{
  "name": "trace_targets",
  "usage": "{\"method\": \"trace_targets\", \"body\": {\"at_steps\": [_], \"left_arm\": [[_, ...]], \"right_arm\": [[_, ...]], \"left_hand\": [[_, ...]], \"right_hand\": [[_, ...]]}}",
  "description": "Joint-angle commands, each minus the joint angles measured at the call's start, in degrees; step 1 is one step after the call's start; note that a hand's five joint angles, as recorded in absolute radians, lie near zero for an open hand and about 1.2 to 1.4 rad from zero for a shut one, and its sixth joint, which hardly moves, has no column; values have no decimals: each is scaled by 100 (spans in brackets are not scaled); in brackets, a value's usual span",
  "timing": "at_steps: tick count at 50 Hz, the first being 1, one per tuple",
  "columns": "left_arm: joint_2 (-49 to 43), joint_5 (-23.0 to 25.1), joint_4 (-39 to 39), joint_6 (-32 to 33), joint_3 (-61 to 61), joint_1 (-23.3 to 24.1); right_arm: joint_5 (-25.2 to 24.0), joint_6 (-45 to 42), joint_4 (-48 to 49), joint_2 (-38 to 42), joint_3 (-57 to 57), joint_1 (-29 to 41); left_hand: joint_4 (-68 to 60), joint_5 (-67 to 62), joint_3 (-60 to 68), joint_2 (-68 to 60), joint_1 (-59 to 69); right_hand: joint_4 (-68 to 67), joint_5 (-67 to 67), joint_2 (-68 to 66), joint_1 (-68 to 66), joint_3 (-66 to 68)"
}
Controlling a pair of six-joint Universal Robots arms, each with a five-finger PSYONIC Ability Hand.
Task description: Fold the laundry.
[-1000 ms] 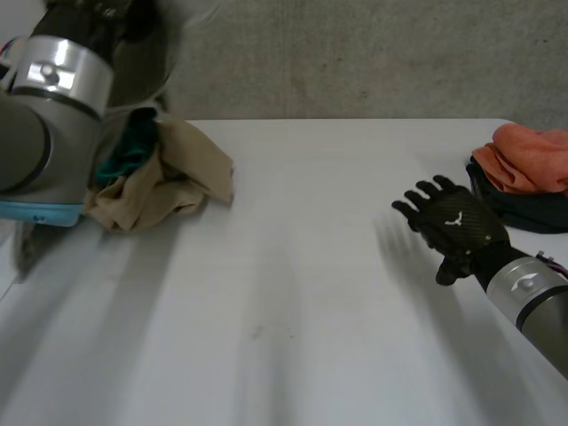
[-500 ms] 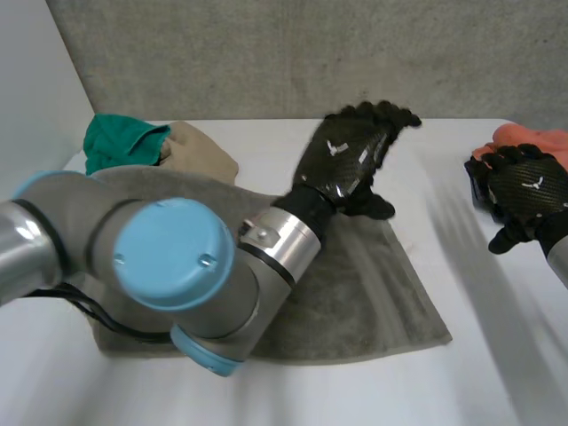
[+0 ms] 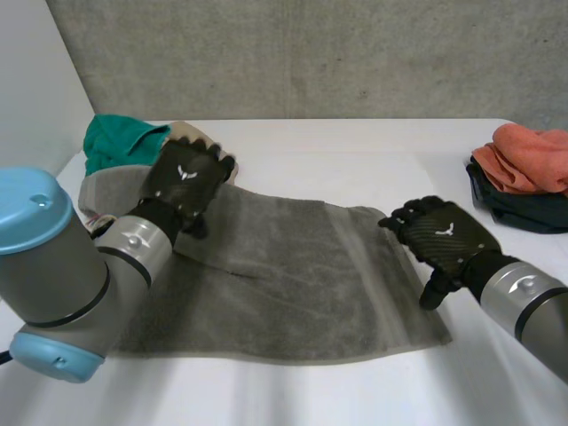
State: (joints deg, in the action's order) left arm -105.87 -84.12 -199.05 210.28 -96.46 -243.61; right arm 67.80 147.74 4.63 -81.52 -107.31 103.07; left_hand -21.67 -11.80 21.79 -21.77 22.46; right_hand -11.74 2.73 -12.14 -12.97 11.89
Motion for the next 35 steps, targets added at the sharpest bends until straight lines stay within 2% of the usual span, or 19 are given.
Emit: {"method": "trace_targets", "body": {"at_steps": [1, 10, 13, 15, 16, 20, 23, 27, 29, 32, 33, 35], "left_arm": [[-1040, -51, -160, 927, 154, -353], [-1805, -69, -186, 1358, 496, -380], [-1989, -69, -256, 1376, 619, -424], [-1990, -78, -327, 1376, 672, -450], [-1981, -86, -379, 1376, 690, -450], [-1692, -192, -818, 1306, 716, -345], [-1033, -297, -1232, 1086, 725, -3], [-531, -306, -1470, 68, 857, 639], [-382, -315, -1470, -799, 1058, 1015], [-250, -324, -1452, -1654, 1261, 1307], [-223, -306, -1417, -2153, 1366, 1447], [-232, -298, -1373, -2595, 1446, 1562]], "right_arm": [[31, -17, 178, 285, -115, 46], [84, -26, 415, 338, -220, -24], [102, -26, 486, 338, -238, -24], [102, -26, 512, 338, -247, -24], [102, -26, 521, 338, -247, -24], [198, -26, 574, 338, -229, -24], [365, -17, 635, 259, -220, -33], [541, -8, 679, 137, -203, -41], [594, 26, 714, 40, -194, -85], [646, 53, 758, -92, -203, -252], [647, 71, 767, -118, -203, -287], [655, 88, 776, -171, -203, -358]], "left_hand": [[-655, -642, 642, -645, 575], [-1057, -1043, 1044, -1046, 977], [-2399, -2386, 2386, -2389, 2320], [-5251, -5238, 5238, -5241, 5172], [-5828, -5814, 5815, -5817, 5748], [-5833, -5820, 5821, -5823, 5754], [-5833, -5820, 5821, -5823, 5754], [-5833, -5820, 5821, -5823, 5754], [-5833, -5820, 5821, -5823, 5754], [-5833, -5820, 5821, -5823, 5754], [-5833, -5820, 5821, -5823, 5754], [-5833, -5820, 5821, -5823, 5754]], "right_hand": [[174, -273, 214, 297, -189], [174, -273, 214, 297, -189], [174, -273, 214, 297, -189], [174, -273, 214, 297, -189], [174, -273, 214, 297, -189], [174, -273, 214, 297, -189], [174, -273, 214, 297, -189], [174, -273, 214, 297, -189], [174, -273, 214, 297, -189], [174, -273, 214, 297, -189], [174, -273, 214, 297, -189], [174, -273, 214, 297, -189]]}}
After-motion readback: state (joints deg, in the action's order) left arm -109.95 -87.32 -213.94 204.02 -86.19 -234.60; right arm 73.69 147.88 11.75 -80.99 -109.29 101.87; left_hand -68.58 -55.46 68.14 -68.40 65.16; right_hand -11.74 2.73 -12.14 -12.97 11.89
